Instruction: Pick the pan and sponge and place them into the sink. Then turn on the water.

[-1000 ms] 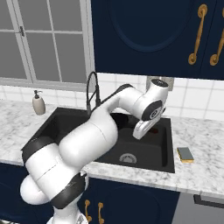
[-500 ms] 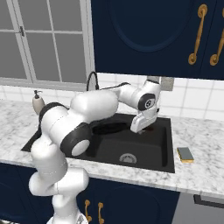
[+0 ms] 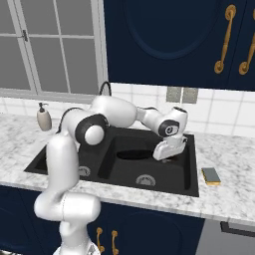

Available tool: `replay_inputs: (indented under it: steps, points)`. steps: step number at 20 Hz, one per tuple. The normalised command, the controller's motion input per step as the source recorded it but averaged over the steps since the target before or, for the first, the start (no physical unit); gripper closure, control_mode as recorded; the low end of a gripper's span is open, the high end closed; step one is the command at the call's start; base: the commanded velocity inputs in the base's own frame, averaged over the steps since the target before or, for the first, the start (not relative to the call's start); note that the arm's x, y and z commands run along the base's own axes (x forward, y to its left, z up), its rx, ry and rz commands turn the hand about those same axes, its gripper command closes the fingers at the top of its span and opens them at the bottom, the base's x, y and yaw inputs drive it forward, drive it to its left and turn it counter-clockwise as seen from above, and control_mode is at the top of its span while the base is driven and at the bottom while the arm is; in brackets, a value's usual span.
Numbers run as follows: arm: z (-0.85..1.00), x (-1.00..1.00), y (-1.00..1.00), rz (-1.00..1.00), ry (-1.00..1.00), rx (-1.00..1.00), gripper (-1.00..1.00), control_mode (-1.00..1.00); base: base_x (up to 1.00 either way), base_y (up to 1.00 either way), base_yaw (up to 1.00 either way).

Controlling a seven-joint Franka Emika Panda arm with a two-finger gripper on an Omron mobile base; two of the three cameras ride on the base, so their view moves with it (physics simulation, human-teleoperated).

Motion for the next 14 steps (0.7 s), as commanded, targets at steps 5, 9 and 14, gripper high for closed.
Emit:
replay_inputs:
  steps: [5, 9, 14]
  points:
    - [-0.5, 0.74, 0.0, 0.0, -0.06, 0.0, 1.0, -1.0, 0.0, 0.0, 0.0]
    - [-0.52, 0.39, 0.01, 0.04, -0.1, 0.0, 1.0, -1.0, 0.0, 0.0, 0.0]
    - [-0.57, -0.01, 0.33, 0.2, -0.2, -0.06, 1.0, -1.0, 0.0, 0.0, 0.0]
